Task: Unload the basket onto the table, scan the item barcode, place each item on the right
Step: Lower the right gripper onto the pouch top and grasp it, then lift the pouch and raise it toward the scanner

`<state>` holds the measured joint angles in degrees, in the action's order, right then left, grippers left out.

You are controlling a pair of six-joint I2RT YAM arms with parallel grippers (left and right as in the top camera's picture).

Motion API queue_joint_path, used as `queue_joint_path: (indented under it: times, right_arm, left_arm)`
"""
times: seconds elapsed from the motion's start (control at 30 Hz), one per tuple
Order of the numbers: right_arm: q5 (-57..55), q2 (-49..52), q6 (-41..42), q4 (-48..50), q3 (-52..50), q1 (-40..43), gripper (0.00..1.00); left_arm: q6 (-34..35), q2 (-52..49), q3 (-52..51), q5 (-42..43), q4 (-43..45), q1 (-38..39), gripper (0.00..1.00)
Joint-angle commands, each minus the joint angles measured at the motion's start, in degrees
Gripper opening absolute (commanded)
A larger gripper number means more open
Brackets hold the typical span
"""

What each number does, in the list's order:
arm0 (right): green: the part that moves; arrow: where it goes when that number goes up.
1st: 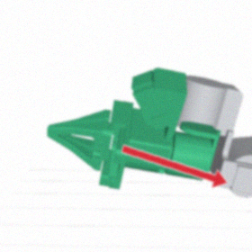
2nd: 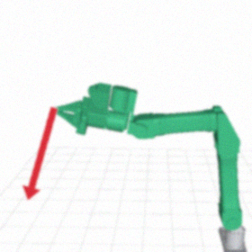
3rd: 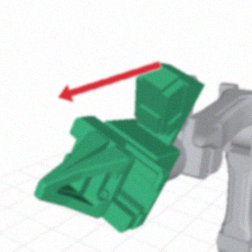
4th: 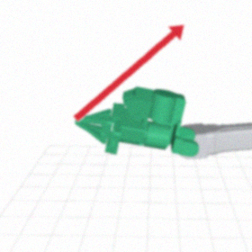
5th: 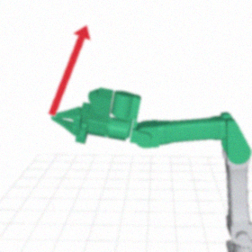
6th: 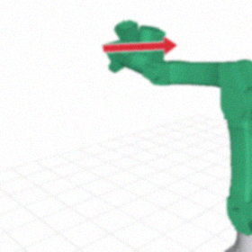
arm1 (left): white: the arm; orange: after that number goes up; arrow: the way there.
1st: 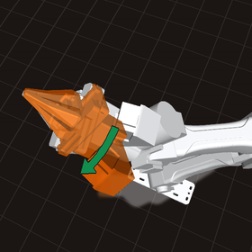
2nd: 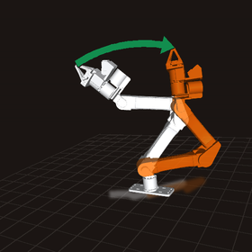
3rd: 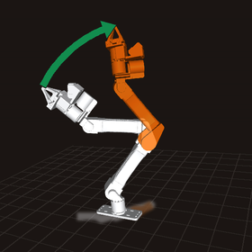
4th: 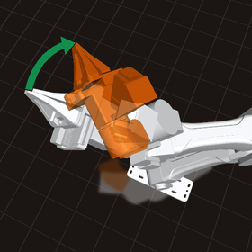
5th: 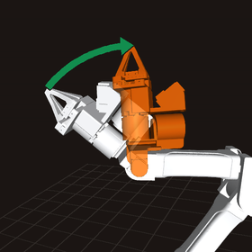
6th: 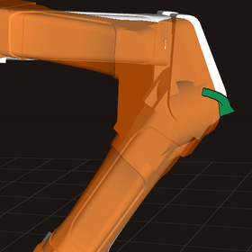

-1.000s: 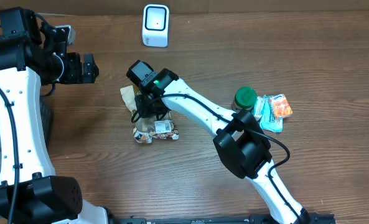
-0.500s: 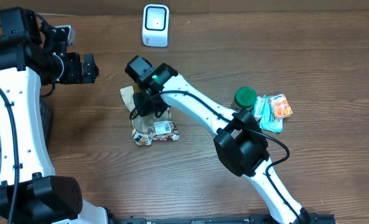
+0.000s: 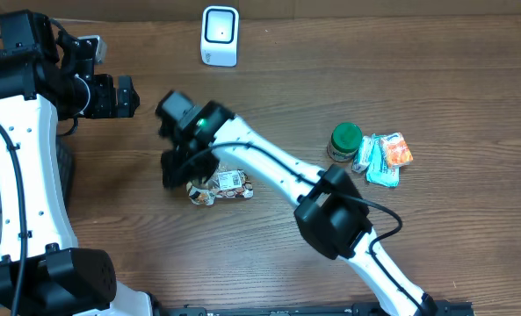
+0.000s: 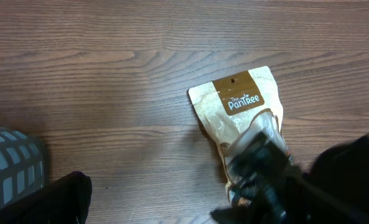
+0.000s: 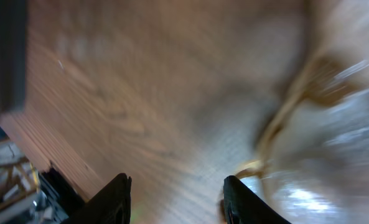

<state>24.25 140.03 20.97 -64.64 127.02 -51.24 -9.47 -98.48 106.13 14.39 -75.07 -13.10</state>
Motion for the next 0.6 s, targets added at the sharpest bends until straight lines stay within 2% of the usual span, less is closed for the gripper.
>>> queue_joint_path:
  times: [0.0, 0.33, 0.57]
  right_arm:
    - [1.2, 0.3, 0.2, -1.1, -2.9, -1.6, 0.45]
    - [-19.3, 0.2, 0.2, -20.4, -3.4, 3.1, 0.49]
    - [-27.7, 0.2, -3.0, -22.4, -3.3, 11.6, 0.49]
  left_arm:
    - [-1.2, 0.7, 0.9, 0.4, 0.1, 0.4, 1.00]
    - [-1.3, 0.7, 0.9, 0.4, 0.1, 0.4, 1.00]
    - [-1.3, 0.7, 0.9, 0.4, 0.1, 0.4, 0.99]
